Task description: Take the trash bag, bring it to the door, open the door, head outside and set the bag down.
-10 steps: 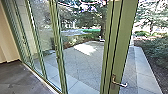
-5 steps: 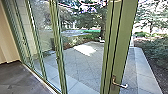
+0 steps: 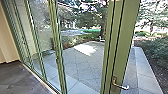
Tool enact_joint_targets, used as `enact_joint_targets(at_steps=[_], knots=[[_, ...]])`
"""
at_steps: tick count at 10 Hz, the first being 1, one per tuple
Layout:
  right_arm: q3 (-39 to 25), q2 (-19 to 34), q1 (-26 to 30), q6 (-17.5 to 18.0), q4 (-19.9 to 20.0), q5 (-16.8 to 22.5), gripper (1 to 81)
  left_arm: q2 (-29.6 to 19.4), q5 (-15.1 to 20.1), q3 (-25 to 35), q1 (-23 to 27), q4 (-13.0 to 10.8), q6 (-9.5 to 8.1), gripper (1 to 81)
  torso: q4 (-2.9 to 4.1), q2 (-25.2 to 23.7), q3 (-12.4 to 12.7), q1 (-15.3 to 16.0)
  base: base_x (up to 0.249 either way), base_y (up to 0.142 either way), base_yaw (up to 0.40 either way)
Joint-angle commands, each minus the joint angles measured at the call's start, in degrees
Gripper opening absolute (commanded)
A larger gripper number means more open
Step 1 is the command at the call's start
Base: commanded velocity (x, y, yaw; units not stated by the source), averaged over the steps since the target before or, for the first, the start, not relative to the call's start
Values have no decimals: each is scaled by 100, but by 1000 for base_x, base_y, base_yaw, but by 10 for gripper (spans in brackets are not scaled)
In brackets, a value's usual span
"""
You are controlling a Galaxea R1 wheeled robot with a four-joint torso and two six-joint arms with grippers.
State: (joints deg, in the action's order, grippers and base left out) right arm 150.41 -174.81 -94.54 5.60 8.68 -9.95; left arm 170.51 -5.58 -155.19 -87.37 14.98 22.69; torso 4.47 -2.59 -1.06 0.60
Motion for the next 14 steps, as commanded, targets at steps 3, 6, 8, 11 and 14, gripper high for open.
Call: enact_joint_targets(at_steps=[3, 6, 8, 11, 14], knots=[[-2294, 1357, 80, -23, -51, 72, 811, -52, 339, 14, 285, 39, 8, 10, 0, 0, 0, -2, 0, 0, 0], [-3739, 2264, 79, -50, -77, -51, 811, -60, 347, 76, 268, 180, 8, 10, 0, 0, 0, -2, 0, 0, 0], [-4439, 2815, 114, -50, -138, -121, 811, -130, 479, 250, 251, 189, 8, 10, 0, 0, 0, -2, 0, 0, 0], [-5188, 3563, 141, -50, -78, -270, 811, -280, 479, 612, 198, 189, 8, 10, 0, 0, 0, -2, 0, 0, 0], [-5996, 4424, 185, -50, -51, -525, 811, -271, 479, 612, 145, 198, -1, 10, 0, 0, 0, -2, 0, 0, 0]])
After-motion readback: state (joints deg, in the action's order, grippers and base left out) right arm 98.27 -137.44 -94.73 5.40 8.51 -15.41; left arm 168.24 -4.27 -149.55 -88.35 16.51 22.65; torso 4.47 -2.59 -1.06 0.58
